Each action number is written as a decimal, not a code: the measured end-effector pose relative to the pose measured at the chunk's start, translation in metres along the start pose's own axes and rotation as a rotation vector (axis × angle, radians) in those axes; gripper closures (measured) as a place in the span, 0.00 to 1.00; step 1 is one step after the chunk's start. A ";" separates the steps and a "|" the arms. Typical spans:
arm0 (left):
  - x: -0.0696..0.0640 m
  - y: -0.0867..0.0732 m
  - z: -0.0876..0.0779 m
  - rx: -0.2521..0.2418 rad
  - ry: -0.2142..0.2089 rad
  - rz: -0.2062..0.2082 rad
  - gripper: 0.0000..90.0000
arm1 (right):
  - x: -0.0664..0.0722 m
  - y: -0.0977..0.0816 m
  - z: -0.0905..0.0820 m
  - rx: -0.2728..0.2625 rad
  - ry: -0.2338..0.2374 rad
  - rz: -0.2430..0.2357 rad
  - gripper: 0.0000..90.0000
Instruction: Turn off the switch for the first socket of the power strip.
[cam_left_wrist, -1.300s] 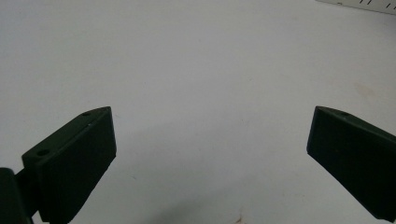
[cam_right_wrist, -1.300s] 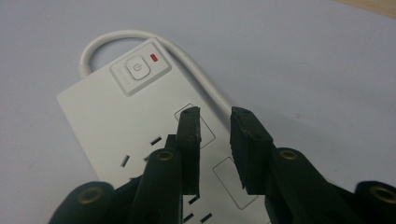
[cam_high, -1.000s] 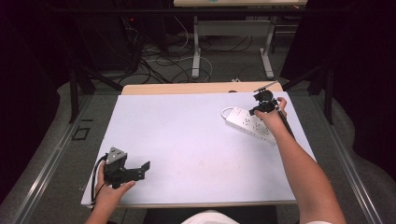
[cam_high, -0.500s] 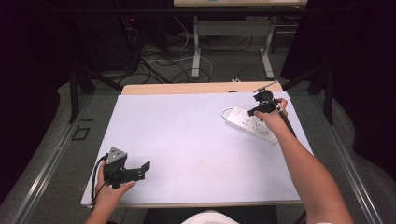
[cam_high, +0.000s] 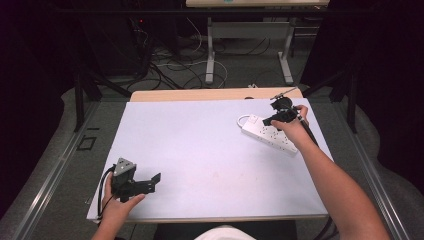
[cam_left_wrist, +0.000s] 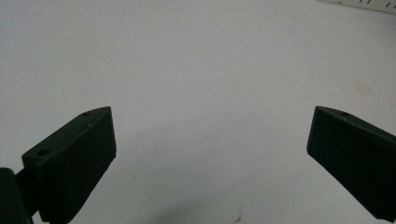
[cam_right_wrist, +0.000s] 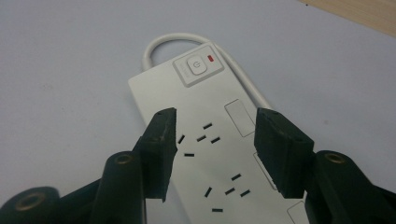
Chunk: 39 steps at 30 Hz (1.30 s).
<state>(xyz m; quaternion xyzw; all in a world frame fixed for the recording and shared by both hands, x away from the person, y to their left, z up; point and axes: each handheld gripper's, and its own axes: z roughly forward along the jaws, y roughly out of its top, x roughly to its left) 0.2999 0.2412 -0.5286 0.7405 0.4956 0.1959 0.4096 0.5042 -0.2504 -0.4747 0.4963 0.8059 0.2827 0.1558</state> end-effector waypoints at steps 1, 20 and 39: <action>0.000 0.000 0.000 -0.001 0.000 0.000 0.01 | 0.000 0.000 -0.002 0.000 0.011 -0.011 0.53; 0.000 0.000 0.000 -0.006 0.002 0.000 0.01 | 0.027 -0.010 -0.030 -0.025 0.061 -0.082 0.39; -0.001 0.000 -0.001 0.007 -0.004 0.000 0.01 | 0.054 -0.028 -0.048 -0.046 0.087 -0.109 0.23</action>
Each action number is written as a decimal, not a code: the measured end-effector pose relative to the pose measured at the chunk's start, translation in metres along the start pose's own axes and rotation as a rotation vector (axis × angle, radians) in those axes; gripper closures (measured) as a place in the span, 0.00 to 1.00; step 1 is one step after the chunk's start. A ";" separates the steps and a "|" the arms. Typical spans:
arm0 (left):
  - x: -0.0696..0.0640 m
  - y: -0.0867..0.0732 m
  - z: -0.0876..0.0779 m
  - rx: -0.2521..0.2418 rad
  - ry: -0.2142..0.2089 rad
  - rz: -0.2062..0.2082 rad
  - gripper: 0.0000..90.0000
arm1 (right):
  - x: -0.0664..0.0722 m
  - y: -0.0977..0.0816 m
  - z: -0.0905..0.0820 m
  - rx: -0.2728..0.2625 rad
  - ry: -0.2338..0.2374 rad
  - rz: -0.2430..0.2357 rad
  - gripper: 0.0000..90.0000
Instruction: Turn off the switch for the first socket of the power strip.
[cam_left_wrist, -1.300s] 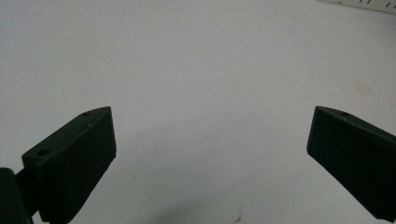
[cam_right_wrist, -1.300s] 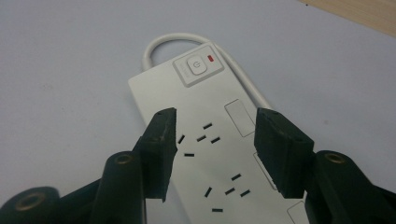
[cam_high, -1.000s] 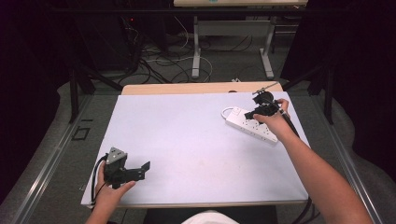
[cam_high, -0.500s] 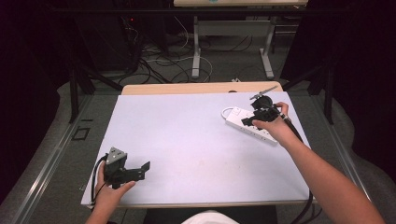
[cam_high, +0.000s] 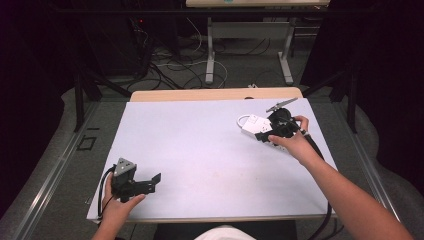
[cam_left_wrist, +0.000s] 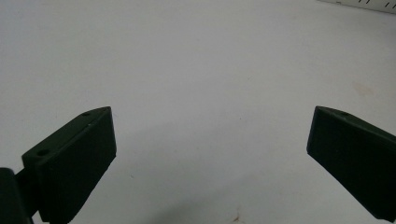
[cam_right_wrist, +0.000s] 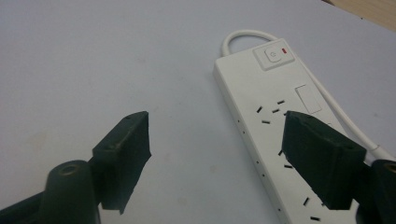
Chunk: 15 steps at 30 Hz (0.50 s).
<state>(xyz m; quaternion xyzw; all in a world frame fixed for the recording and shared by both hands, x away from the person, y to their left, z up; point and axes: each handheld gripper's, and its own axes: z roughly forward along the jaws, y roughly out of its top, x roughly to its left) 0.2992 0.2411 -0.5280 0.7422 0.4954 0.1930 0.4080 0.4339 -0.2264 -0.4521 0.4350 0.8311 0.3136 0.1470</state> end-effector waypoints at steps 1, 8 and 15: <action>0.000 0.000 0.001 -0.007 0.004 -0.001 0.01 | 0.001 -0.001 0.000 -0.006 0.002 -0.001 0.21; -0.001 0.000 0.000 0.000 0.000 -0.002 0.01 | 0.007 -0.008 -0.005 -0.047 0.002 -0.023 0.09; -0.001 0.000 0.001 -0.008 0.004 -0.004 0.01 | 0.009 -0.015 -0.012 -0.092 0.004 0.010 0.00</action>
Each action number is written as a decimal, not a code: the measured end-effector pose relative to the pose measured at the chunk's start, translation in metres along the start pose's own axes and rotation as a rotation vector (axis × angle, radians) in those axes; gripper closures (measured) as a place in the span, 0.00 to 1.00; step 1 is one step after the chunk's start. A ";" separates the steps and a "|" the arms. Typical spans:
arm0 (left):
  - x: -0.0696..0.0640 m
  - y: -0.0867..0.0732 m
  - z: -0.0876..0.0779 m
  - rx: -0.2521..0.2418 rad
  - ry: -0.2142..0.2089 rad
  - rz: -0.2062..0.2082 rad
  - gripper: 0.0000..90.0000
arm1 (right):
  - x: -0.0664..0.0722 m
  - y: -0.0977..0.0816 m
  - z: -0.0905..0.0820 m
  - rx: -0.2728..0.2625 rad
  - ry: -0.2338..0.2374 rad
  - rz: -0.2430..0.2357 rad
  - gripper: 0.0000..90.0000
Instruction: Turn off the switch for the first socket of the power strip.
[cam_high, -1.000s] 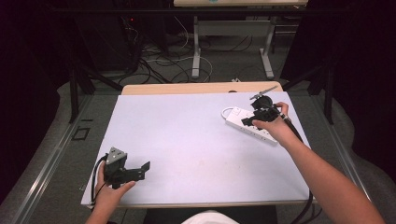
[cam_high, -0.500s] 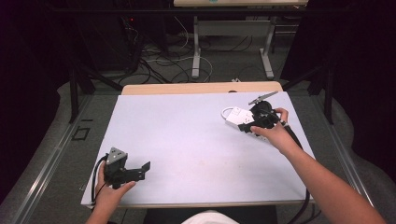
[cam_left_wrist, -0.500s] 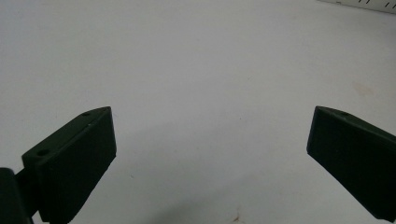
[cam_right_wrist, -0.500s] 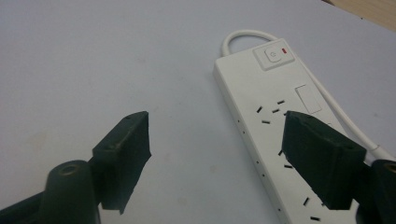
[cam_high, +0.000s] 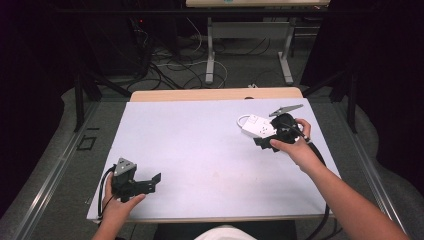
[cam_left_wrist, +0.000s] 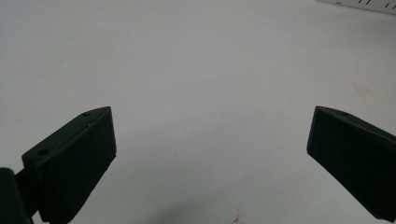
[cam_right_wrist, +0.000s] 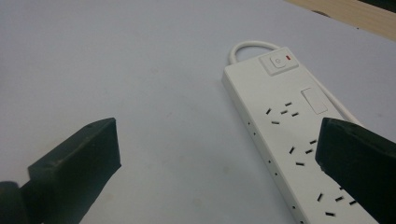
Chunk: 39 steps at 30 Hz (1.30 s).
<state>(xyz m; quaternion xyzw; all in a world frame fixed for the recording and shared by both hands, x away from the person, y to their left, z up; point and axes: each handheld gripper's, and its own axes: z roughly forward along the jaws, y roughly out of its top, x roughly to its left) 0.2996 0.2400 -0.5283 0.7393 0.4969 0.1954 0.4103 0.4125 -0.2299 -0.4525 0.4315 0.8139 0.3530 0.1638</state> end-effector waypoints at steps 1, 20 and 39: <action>0.000 0.000 0.000 0.000 0.001 0.000 0.01 | 0.000 -0.002 -0.001 -0.006 0.000 0.005 0.00; 0.000 0.000 0.002 0.001 0.004 -0.010 0.01 | 0.017 -0.038 -0.014 -0.122 -0.028 -0.001 0.00; 0.000 0.002 0.001 -0.007 -0.002 -0.001 0.01 | 0.003 -0.088 -0.032 -0.177 -0.048 0.071 0.00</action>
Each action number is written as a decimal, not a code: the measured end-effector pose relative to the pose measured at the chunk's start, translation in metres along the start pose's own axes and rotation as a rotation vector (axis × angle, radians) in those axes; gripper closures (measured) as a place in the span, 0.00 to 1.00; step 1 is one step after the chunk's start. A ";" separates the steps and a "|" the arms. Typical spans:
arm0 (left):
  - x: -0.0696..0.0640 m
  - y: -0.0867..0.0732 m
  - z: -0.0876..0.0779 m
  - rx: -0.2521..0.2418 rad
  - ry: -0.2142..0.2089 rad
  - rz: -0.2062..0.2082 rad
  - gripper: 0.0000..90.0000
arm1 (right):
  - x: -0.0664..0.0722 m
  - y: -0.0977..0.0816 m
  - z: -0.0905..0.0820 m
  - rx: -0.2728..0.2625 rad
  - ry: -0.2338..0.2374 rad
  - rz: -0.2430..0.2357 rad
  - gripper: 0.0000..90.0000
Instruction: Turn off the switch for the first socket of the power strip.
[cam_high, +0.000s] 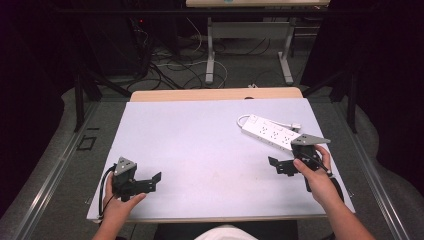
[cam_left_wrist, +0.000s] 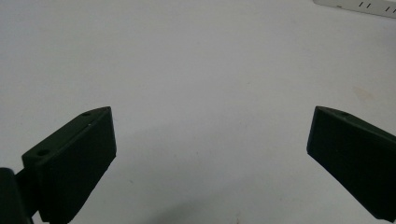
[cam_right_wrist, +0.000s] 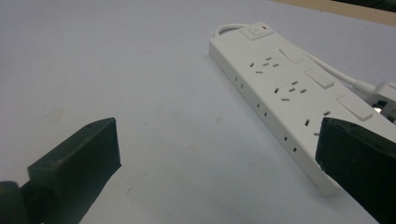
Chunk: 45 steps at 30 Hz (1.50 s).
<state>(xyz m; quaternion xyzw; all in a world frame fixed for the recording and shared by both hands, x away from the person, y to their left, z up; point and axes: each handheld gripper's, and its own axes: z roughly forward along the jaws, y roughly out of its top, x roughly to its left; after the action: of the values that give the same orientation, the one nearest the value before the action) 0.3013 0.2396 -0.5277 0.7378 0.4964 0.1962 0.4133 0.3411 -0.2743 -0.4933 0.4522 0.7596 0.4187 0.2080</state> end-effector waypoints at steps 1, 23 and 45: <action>0.000 0.000 0.001 -0.008 0.004 -0.002 0.01 | -0.002 -0.002 -0.001 -0.003 -0.001 0.004 0.00; 0.000 0.000 -0.002 -0.002 0.004 0.004 0.01 | -0.036 -0.048 -0.019 -0.038 -0.094 0.109 0.00; 0.000 0.000 -0.001 -0.001 0.005 0.000 0.01 | -0.065 -0.078 -0.014 -0.018 -0.170 0.168 0.00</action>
<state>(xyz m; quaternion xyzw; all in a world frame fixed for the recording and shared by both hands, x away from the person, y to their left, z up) 0.3003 0.2398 -0.5271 0.7371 0.4973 0.1982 0.4124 0.3240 -0.3551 -0.5541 0.5463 0.6949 0.4015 0.2396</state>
